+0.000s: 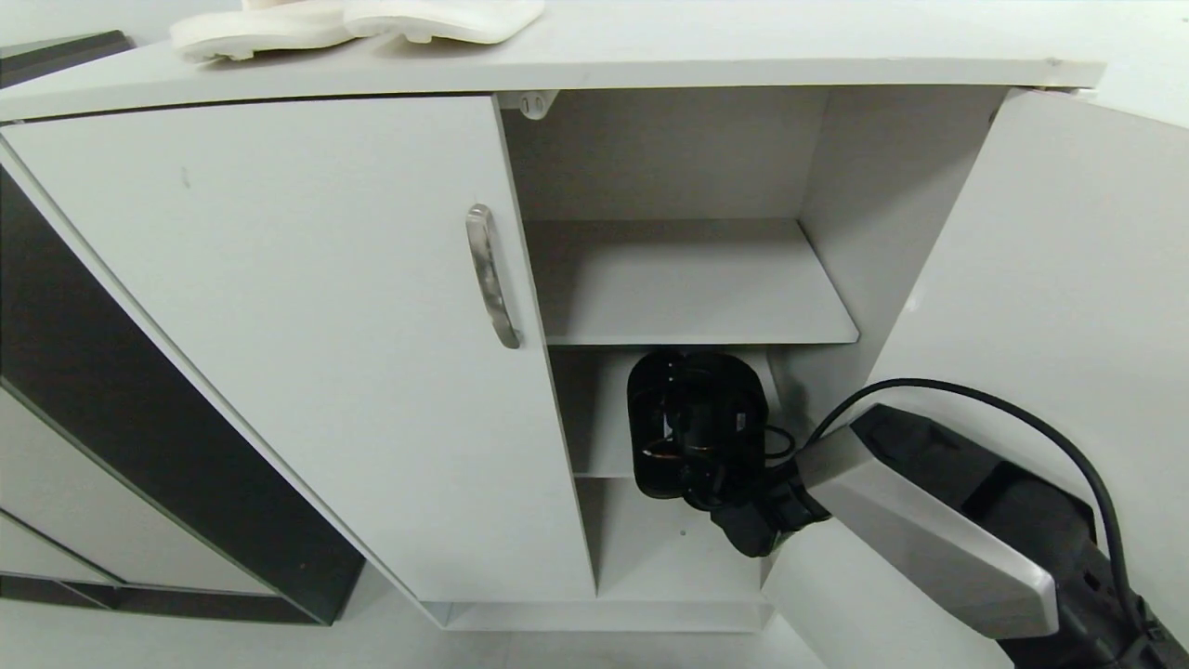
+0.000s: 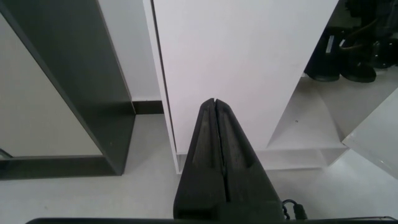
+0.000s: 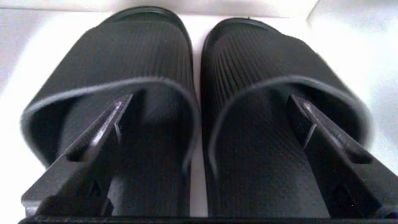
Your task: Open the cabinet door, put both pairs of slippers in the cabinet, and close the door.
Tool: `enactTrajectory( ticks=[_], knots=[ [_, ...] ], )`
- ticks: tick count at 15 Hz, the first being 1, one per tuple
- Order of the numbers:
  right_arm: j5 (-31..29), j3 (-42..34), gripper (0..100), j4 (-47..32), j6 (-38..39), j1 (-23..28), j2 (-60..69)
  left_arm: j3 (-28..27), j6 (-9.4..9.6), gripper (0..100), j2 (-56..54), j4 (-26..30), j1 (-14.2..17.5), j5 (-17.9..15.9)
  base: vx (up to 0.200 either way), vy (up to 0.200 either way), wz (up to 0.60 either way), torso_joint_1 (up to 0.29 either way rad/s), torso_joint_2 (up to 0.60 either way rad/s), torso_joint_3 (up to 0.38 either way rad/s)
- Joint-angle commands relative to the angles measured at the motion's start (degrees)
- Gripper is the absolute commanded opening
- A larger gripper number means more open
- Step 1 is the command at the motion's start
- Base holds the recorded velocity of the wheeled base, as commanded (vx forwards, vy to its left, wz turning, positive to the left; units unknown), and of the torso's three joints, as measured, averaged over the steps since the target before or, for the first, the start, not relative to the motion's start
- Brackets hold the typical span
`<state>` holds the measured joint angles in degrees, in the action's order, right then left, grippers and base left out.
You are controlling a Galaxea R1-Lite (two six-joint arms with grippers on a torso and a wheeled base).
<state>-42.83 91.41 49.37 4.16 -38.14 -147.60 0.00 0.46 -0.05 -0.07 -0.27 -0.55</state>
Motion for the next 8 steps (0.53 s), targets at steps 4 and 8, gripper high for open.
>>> enactTrajectory(
  ticks=[4,8],
  knots=[
    [-0.2,-23.7,100,11.0,0.0,-5.2,12.7,0.0,0.06,0,0.0,0.0,0.0,-0.2,0.000,0.000,0.00,0.000,0.00,0.000],
    [-0.2,-29.9,100,17.0,0.0,-6.9,14.4,0.0,-0.02,0,0.0,0.0,0.0,-0.2,0.000,0.000,0.00,0.000,0.00,0.000]
  ],
)
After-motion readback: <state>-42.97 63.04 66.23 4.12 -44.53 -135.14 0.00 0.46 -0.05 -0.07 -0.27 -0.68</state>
